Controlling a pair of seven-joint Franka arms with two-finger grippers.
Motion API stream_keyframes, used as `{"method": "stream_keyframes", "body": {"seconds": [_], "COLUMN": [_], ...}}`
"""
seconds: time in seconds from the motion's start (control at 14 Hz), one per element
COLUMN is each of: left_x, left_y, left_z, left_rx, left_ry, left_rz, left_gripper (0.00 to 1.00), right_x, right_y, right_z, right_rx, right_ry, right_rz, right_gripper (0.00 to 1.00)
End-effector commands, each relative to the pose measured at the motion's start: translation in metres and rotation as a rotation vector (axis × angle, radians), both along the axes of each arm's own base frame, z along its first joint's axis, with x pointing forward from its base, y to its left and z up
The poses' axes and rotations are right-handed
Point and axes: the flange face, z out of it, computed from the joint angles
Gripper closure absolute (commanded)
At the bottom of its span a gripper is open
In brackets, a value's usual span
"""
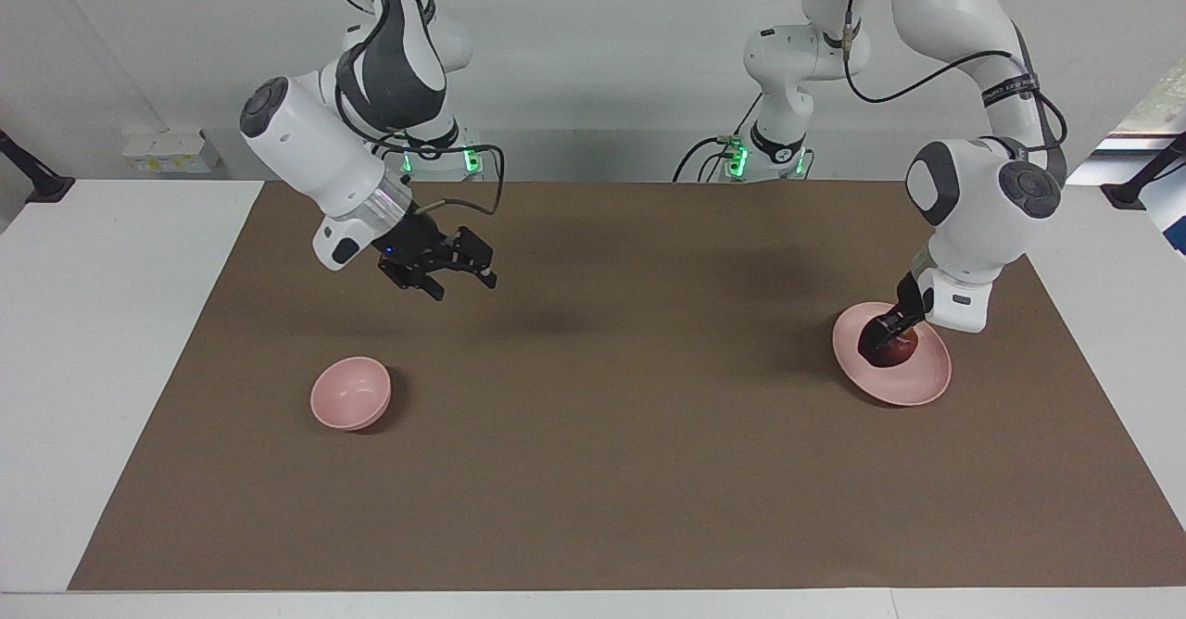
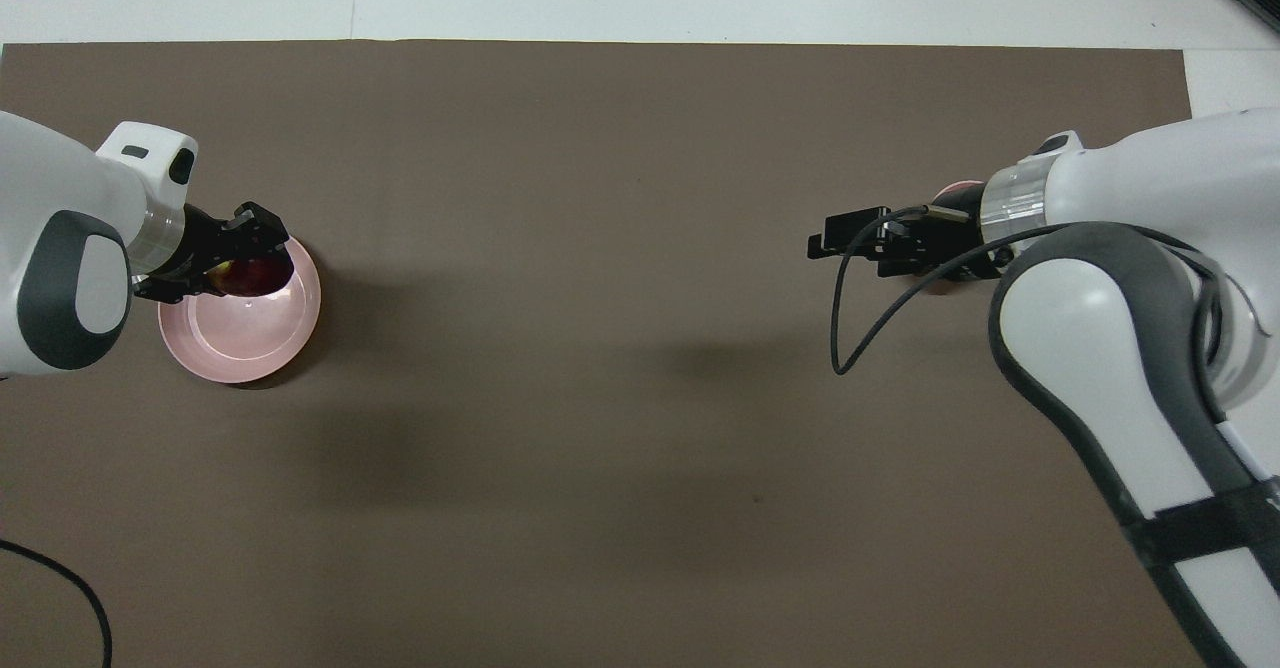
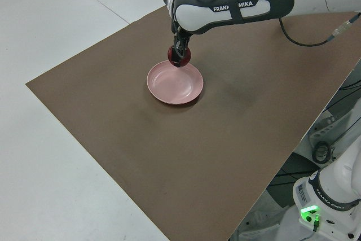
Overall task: Move apple from plate to bowl
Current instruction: 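Lift the apple with the left gripper while the right gripper approaches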
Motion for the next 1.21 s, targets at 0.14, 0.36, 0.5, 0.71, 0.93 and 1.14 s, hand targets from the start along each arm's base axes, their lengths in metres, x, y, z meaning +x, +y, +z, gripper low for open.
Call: {"method": "stream_keyframes", "body": {"seconds": [0.14,0.36,0.5,0.71,0.93,1.14], "left_x": [-0.005,-0.011,-0.013,-0.023,-0.032,-0.038], "left_y": [-0.041,-0.052,-0.071,-0.091,-0.105,-0.120], "left_z": [0.009,0.008,0.010,0.009,0.015,0.023], "left_rx": [-0.073,-0.129,-0.246,-0.347,-0.528,-0.691], "left_ry": [-0.016,0.022,0.050,0.139,0.248,0.330], "left_rz": [0.115,0.190,0.254,0.276,0.324,0.365], "left_gripper": [0.97,0.99,1.00,1.00,1.00,1.00], "right_x": [-0.003,-0.002,0.001,0.002,-0.010,-0.027], "right_y": [0.059,0.081,0.084,0.087,0.099,0.107], "right_z": [-0.026,-0.045,-0.060,-0.081,-0.101,-0.106], "right_rx": [0.241,0.347,0.388,0.493,0.554,0.607], "right_ry": [-0.025,-0.084,-0.128,-0.181,-0.261,-0.231], "right_rz": [-0.071,-0.067,-0.026,-0.022,0.050,0.130], "right_gripper": [0.00,0.00,0.00,0.00,0.00,0.00]}}
